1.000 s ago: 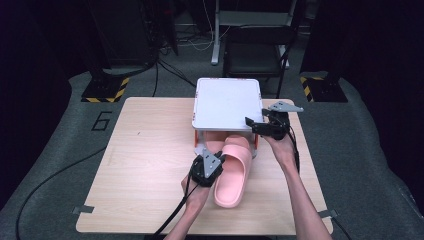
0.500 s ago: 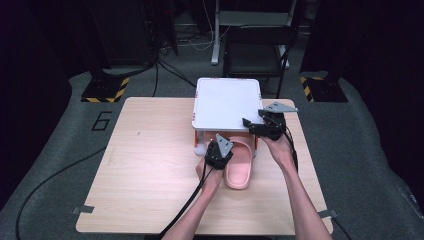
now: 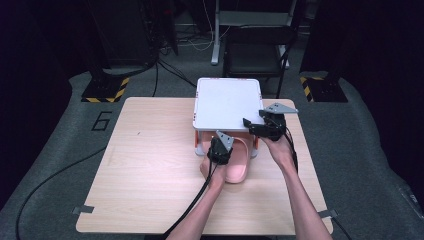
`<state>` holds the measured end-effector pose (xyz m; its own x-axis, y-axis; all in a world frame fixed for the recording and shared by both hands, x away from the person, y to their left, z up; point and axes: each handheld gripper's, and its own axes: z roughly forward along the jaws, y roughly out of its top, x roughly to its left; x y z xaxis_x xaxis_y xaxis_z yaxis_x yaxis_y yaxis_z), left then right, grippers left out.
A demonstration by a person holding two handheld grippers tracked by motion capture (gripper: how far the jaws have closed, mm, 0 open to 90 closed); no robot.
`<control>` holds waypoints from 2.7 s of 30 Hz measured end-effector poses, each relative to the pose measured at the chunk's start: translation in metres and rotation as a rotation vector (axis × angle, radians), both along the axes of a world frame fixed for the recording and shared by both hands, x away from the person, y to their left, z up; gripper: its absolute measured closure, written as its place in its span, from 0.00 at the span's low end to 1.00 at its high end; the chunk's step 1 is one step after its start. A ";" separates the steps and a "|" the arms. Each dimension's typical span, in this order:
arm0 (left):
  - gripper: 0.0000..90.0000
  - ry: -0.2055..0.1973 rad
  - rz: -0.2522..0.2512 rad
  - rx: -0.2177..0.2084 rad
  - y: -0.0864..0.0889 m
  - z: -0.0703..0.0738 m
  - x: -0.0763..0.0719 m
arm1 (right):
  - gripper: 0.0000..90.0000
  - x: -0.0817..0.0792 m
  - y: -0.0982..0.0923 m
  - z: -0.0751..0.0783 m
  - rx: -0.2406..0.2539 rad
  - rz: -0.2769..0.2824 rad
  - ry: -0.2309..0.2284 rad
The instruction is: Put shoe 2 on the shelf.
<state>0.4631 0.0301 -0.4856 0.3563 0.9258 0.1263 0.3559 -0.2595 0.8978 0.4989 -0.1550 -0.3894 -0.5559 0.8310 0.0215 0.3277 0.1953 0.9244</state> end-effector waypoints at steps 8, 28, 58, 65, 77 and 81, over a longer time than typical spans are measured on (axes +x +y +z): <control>0.79 -0.005 -0.079 -0.027 0.002 -0.002 0.001 | 0.27 -0.001 0.000 -0.001 0.003 -0.001 -0.001; 0.19 0.106 -0.623 0.009 0.086 -0.016 -0.070 | 0.28 -0.004 0.001 -0.001 0.003 -0.017 -0.007; 0.36 0.104 -0.387 0.082 0.019 -0.028 -0.006 | 0.28 -0.005 0.002 -0.002 0.007 -0.024 -0.009; 0.37 0.101 -0.370 0.074 0.013 -0.028 0.003 | 0.28 -0.006 0.001 -0.003 0.011 -0.026 -0.020; 0.37 0.099 -0.403 0.038 0.017 -0.023 0.000 | 0.29 -0.006 0.002 -0.003 0.017 -0.027 -0.024; 0.32 0.042 -0.451 -0.047 0.039 -0.011 -0.022 | 0.28 -0.007 0.001 -0.003 0.018 -0.021 -0.025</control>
